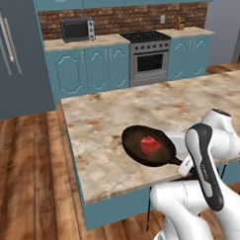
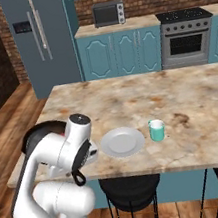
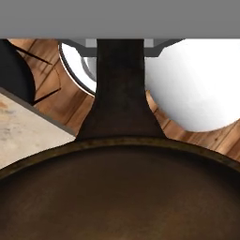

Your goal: Pick up the pan with the steak in it and place it on the dining table. Then place the steak on the plate.

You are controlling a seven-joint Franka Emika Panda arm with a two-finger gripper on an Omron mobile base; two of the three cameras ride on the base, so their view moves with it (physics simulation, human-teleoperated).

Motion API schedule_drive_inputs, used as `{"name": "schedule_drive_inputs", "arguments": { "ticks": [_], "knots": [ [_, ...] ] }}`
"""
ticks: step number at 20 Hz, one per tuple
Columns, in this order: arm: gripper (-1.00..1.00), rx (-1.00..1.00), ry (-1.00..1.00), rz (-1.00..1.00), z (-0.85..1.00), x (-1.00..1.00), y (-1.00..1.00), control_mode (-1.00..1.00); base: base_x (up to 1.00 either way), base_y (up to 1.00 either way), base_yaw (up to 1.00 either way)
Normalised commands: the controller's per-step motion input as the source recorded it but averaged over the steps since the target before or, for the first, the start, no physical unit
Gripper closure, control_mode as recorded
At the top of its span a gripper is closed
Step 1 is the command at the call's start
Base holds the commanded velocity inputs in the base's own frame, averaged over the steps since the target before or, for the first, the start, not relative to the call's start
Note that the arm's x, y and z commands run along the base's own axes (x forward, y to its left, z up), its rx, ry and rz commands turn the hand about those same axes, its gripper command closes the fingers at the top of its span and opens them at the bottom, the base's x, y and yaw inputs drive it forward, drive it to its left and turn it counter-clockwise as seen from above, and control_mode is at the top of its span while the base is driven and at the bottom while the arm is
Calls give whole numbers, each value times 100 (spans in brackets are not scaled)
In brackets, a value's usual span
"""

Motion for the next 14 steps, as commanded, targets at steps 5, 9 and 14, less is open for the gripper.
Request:
{"name": "schedule_drive_inputs", "arguments": {
  "ticks": [5, 9, 14],
  "knots": [
    [100, 0, 0, -6, -22, 50, 19, -100, 0, 0, 0],
    [100, -6, 0, -10, -20, 50, 26, -100, 0, 0, 0],
    [100, -10, 1, -17, -20, 54, 29, -100, 0, 0, 0]
  ]
}}
